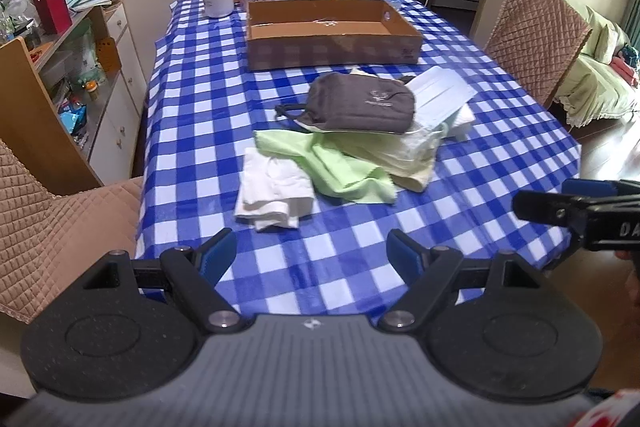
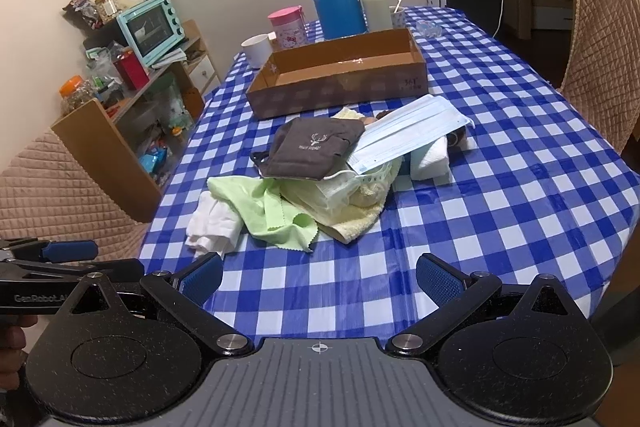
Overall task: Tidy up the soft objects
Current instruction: 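Move the left tool to the white cloth and close on it, then lift the white cloth with the left tool while the right tool grasps the grey mask, then carry both items over the cardboard tray and open both tools, then withdraw both tools from the tray back toward the remaining pile, then close the left tool on the clear plastic bag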
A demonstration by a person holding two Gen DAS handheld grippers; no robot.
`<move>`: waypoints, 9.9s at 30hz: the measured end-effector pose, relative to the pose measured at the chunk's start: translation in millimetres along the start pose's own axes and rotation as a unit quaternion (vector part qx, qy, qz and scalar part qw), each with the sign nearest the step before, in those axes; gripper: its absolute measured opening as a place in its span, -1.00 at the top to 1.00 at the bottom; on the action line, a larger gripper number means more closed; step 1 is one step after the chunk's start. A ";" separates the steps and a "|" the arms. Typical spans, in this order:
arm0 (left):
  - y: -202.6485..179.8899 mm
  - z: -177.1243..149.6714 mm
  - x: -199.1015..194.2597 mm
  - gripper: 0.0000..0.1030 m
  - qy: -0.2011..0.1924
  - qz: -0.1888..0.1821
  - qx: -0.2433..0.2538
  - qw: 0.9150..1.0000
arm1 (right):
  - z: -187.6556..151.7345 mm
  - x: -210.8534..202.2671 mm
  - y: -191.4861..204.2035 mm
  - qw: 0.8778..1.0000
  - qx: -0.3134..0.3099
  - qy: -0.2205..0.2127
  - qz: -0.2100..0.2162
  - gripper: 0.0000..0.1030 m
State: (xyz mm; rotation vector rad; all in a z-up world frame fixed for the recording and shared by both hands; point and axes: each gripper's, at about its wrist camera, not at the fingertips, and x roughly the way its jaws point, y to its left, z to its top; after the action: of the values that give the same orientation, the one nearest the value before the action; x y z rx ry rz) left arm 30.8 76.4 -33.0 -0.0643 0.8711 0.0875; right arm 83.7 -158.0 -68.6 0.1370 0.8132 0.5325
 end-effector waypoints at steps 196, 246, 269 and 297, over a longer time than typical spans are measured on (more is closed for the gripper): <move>20.4 203.5 128.0 -0.14 -0.025 0.002 -0.013 1.000 | 187.8 109.2 -92.0 0.998 0.037 -0.045 0.024 -0.42; -0.2 104.2 130.4 -0.19 0.059 -0.038 -0.040 0.997 | 97.3 109.2 -75.6 0.998 -0.019 0.057 0.023 -0.42; -62.1 111.2 209.3 -0.19 0.121 -0.080 -0.084 0.986 | 106.0 100.6 -155.1 0.997 0.036 0.067 0.006 -0.42; -8.1 123.6 204.2 -0.20 0.096 -0.057 -0.156 0.982 | 117.4 124.8 -157.4 0.996 0.057 0.068 0.029 -0.42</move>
State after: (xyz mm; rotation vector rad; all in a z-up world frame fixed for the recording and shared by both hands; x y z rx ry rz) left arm 256.5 90.0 -109.9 -0.4207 1.0380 0.1118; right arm 301.8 -220.9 -119.5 0.2322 0.9749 0.5551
